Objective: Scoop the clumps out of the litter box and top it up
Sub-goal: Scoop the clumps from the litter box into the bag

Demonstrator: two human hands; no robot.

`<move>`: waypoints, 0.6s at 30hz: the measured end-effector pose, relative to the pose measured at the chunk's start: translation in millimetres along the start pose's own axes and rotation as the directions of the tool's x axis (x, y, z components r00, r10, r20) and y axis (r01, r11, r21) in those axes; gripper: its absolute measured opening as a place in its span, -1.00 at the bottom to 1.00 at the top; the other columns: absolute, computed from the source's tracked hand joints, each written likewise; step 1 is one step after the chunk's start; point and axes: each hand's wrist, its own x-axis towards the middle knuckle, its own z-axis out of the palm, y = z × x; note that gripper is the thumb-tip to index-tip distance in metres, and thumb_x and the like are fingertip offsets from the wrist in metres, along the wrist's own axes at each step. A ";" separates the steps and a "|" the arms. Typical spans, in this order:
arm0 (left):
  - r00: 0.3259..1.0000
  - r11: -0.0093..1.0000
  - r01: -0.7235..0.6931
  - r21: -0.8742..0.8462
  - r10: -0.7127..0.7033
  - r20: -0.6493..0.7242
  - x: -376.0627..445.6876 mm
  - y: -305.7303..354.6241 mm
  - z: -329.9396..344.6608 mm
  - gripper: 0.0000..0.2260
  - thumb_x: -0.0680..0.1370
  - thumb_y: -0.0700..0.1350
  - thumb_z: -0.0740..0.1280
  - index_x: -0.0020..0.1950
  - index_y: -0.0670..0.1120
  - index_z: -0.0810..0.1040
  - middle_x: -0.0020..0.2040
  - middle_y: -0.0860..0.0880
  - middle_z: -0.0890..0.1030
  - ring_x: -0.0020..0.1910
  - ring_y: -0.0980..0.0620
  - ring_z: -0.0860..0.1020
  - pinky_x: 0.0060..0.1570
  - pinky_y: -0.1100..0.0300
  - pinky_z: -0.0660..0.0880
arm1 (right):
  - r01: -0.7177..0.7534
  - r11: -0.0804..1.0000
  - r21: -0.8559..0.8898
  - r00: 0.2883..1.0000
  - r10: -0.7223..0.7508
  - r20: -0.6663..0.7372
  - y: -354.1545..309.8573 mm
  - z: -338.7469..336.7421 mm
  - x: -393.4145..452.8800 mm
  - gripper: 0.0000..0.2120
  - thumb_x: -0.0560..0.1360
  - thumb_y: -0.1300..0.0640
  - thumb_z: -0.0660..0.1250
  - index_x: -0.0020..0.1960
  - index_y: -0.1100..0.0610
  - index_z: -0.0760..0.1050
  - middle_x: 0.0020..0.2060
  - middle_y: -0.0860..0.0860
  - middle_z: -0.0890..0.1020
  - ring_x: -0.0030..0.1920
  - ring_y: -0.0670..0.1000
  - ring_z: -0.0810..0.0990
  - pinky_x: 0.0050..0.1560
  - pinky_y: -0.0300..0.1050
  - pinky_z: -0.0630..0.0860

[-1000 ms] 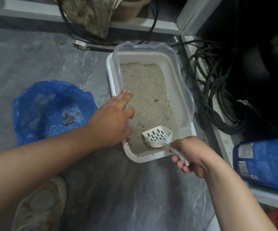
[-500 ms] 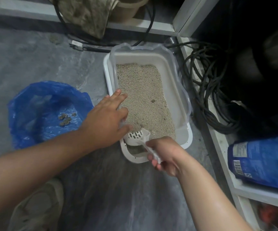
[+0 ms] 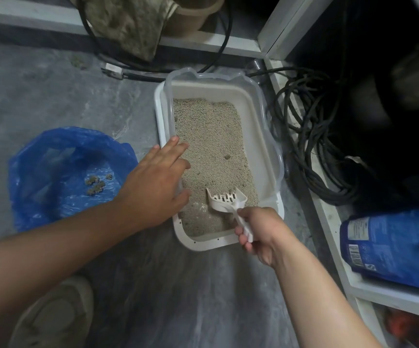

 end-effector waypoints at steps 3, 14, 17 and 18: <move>1.000 1.000 -0.026 0.011 0.025 0.016 0.0 -2.5 0.2 -0.49 0.55 0.18 0.34 0.42 -0.03 0.44 0.65 -0.04 0.11 0.64 0.00 -0.05 0.60 -0.08 0.01 | 0.006 1.000 0.020 1.000 -0.006 0.000 0.0 4.5 8.0 -0.82 0.63 0.14 0.20 0.05 0.24 0.50 -0.53 0.06 0.48 -0.64 -0.05 0.38 -0.66 -0.32 0.26; 0.978 0.988 -0.078 -0.133 0.101 0.184 4.4 -14.2 -14.6 -0.28 0.44 0.07 0.47 0.55 0.08 0.26 0.66 0.10 -0.09 0.60 0.17 -0.29 0.51 -0.04 0.14 | 0.125 0.992 -0.010 0.990 -0.125 -0.064 -29.0 0.5 43.4 -0.80 0.63 0.13 0.21 0.01 0.25 0.52 -0.49 0.09 0.52 -0.61 0.00 0.39 -0.57 -0.27 0.25; 0.956 0.985 -0.114 -0.129 0.144 0.257 8.0 -22.3 -21.8 -0.23 0.40 0.01 0.54 0.54 0.13 0.27 0.66 0.15 -0.15 0.57 0.22 -0.35 0.43 0.11 0.15 | 0.126 0.992 -0.031 0.991 -0.127 -0.050 -39.5 1.9 49.3 -0.80 0.64 0.14 0.20 0.04 0.26 0.51 -0.48 0.09 0.52 -0.60 0.00 0.39 -0.58 -0.27 0.25; 0.950 0.985 -0.130 -0.113 0.156 0.270 9.0 -24.0 -22.4 -0.23 0.39 0.02 0.56 0.53 0.14 0.28 0.65 0.15 -0.16 0.57 0.21 -0.36 0.43 0.14 0.14 | 0.121 0.992 -0.032 0.992 -0.122 -0.041 -42.3 2.7 51.3 -0.80 0.64 0.14 0.19 0.03 0.26 0.51 -0.48 0.09 0.51 -0.60 0.00 0.39 -0.59 -0.27 0.25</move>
